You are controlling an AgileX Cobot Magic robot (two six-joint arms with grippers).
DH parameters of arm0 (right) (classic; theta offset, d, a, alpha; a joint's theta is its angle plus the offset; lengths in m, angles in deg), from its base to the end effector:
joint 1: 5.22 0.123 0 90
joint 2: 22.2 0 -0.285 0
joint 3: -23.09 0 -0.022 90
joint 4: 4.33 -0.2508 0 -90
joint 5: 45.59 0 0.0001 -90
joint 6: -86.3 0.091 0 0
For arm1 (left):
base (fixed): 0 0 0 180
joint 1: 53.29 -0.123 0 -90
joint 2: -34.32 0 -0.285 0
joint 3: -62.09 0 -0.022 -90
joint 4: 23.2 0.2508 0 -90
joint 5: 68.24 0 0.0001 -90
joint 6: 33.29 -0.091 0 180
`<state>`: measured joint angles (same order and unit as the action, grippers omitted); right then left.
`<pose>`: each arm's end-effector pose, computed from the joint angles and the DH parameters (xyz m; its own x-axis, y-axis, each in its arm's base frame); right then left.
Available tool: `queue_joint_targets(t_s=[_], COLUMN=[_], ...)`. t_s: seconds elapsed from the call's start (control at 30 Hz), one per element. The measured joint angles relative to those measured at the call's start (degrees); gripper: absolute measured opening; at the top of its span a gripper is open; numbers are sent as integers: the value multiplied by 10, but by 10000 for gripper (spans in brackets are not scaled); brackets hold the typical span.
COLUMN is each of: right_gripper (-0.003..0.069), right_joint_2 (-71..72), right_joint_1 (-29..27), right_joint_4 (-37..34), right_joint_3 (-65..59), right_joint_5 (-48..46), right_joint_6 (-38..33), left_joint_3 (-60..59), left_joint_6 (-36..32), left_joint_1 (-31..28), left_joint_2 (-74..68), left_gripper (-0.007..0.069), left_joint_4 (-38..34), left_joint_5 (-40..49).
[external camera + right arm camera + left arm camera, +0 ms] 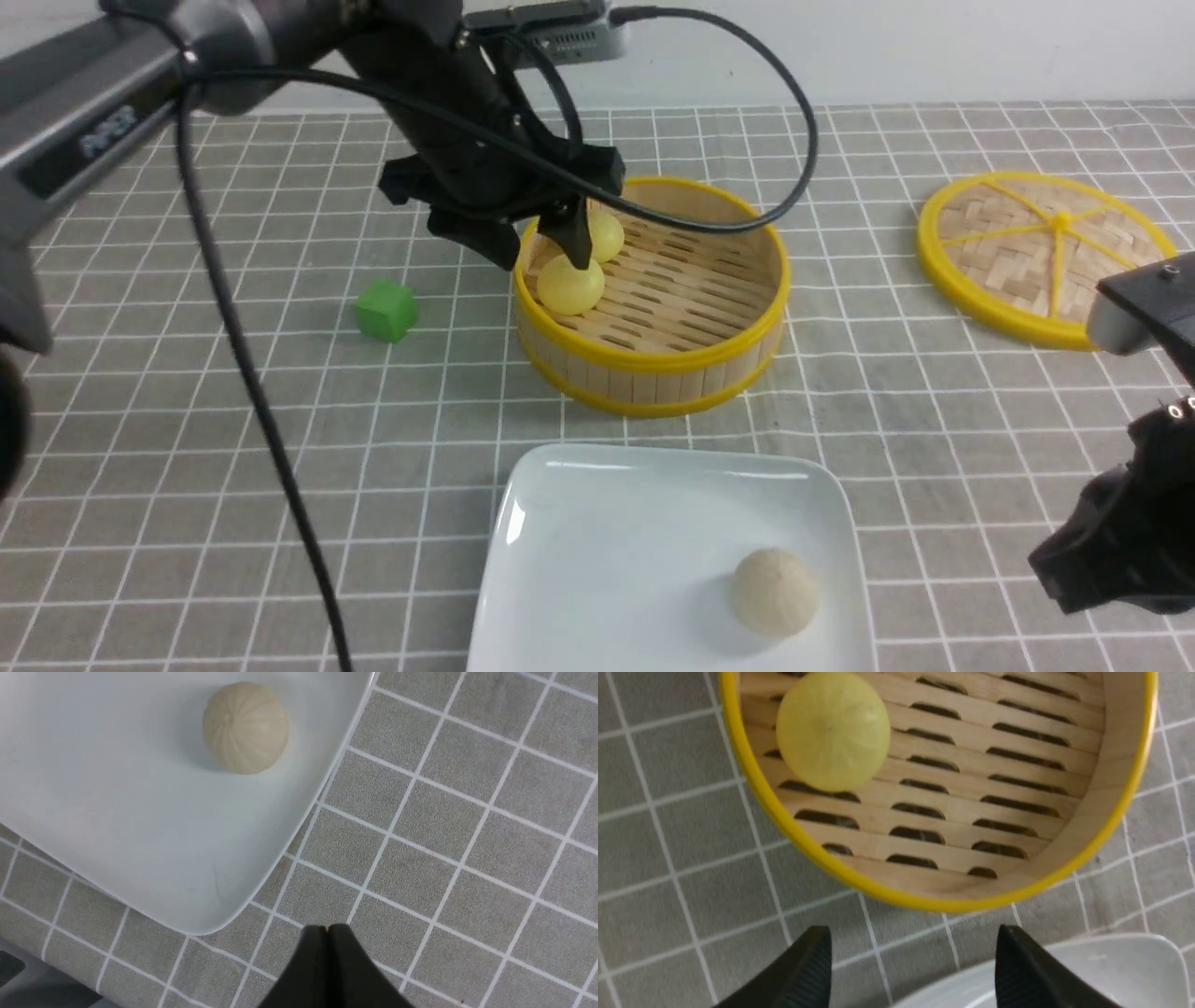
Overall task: Put the steamed buns into the plate on the grey tablecloth.
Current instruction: 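Reach into the bamboo steamer and grasp a bun with the left gripper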
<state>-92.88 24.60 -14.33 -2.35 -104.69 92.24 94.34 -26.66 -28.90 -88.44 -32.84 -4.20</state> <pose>0.1630 0.1090 0.3056 -0.8759 -0.2823 -0.3913 -0.3851 0.8977 0.2143 0.3989 -0.1959 0.3014 -0.8937 0.2003 -0.4014 0.3046 0.9278 -0.2152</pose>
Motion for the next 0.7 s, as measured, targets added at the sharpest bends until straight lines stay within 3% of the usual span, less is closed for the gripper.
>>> queue_joint_targets(t_s=[0.23,0.53,0.7], right_gripper=[-6,1,3], right_joint_2=[0,0,0], right_joint_1=[0,0,0], right_joint_4=[0,-11,-15], right_joint_3=[-1,-1,-1], right_joint_5=[18,22,22], right_joint_6=[7,11,11], left_joint_3=[99,141,143], left_joint_6=[12,15,16], left_joint_1=[0,0,0], left_joint_2=[-96,-178,-188], left_gripper=[487,486,437], left_joint_4=[32,48,66], left_joint_5=[5,-33,-52])
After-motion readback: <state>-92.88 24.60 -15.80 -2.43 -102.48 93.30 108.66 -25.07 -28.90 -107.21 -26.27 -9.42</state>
